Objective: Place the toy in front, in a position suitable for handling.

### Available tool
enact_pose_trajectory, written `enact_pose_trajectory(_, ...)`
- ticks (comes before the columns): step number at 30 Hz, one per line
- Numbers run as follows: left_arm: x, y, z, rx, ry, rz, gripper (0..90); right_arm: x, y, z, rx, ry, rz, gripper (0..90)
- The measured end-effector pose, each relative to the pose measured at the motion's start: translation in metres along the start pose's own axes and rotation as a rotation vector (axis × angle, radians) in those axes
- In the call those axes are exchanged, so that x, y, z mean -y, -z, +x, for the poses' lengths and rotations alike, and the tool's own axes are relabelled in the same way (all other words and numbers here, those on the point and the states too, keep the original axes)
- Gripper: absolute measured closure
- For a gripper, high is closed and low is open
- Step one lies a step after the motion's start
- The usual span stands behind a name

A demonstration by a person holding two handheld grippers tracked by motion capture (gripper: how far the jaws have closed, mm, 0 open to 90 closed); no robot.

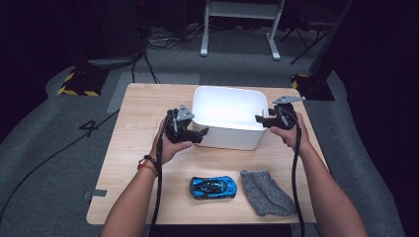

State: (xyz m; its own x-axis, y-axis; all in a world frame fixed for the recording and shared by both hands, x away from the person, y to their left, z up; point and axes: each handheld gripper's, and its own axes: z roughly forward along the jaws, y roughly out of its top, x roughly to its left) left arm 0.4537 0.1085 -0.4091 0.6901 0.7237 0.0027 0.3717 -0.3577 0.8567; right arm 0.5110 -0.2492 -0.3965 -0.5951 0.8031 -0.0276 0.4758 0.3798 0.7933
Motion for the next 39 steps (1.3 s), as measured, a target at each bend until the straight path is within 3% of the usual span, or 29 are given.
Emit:
enact_pose_trajectory(5, -0.004, -0.005, 0.004, -0.023, 0.008, 0.006, 14.7, -0.006, -0.006, -0.002, 0.013, -0.001, 0.006, 41.7)
enact_pose_trajectory(7, -0.005, -0.008, 0.007, -0.027, 0.036, 0.000, 14.6, -0.009, -0.010, -0.004, 0.018, -0.004, 0.008, 41.9)
enact_pose_trajectory(12, -0.008, -0.010, 0.011, -0.032, 0.054, -0.008, 14.8, -0.014, -0.015, -0.006, 0.025, -0.024, 0.003, 41.7)
enact_pose_trajectory(17, -0.007, -0.007, 0.012, -0.029, 0.062, -0.018, 17.4, -0.013, -0.014, -0.004, 0.008, -0.018, -0.009, 34.6)
enact_pose_trajectory(19, -0.002, 0.001, 0.010, -0.026, 0.029, -0.016, 17.9, -0.011, -0.009, -0.002, 0.010, -0.013, -0.018, 31.8)
enact_pose_trajectory(21, 0.001, 0.005, 0.009, -0.018, 0.024, -0.016, 17.8, -0.009, -0.001, 0.001, 0.011, 0.014, -0.029, 30.4)
enact_pose_trajectory(22, 0.007, 0.013, 0.007, -0.005, -0.008, -0.011, 17.4, -0.007, 0.004, 0.002, 0.022, 0.029, -0.031, 29.2)
enact_pose_trajectory(24, 0.010, 0.017, 0.005, 0.003, -0.021, -0.003, 16.9, -0.006, 0.010, 0.003, 0.041, 0.043, -0.041, 28.4)
enact_pose_trajectory(26, 0.017, 0.025, 0.001, 0.019, -0.053, 0.025, 16.6, -0.003, 0.023, 0.005, 0.036, 0.048, -0.074, 27.8)
enact_pose_trajectory(27, 0.024, 0.031, -0.004, 0.029, -0.078, 0.049, 16.4, 0.000, 0.034, 0.006, 0.028, 0.067, -0.121, 27.1)
enact_pose_trajectory(30, 0.034, 0.040, -0.012, 0.064, -0.099, 0.073, 16.1, -0.001, 0.046, 0.005, 0.047, 0.077, -0.153, 27.2)
enact_pose_trajectory(33, 0.044, 0.048, -0.021, 0.122, -0.117, 0.077, 16.1, 0.000, 0.058, 0.006, 0.025, 0.068, -0.175, 26.8)
enact_pose_trajectory(36, 0.053, 0.053, -0.032, 0.170, -0.147, 0.106, 16.1, 0.010, 0.067, 0.011, 0.001, 0.076, -0.162, 26.6)
enact_pose_trajectory(39, 0.060, 0.054, -0.039, 0.199, -0.157, 0.126, 16.2, 0.021, 0.074, 0.016, -0.018, 0.082, -0.161, 26.6)
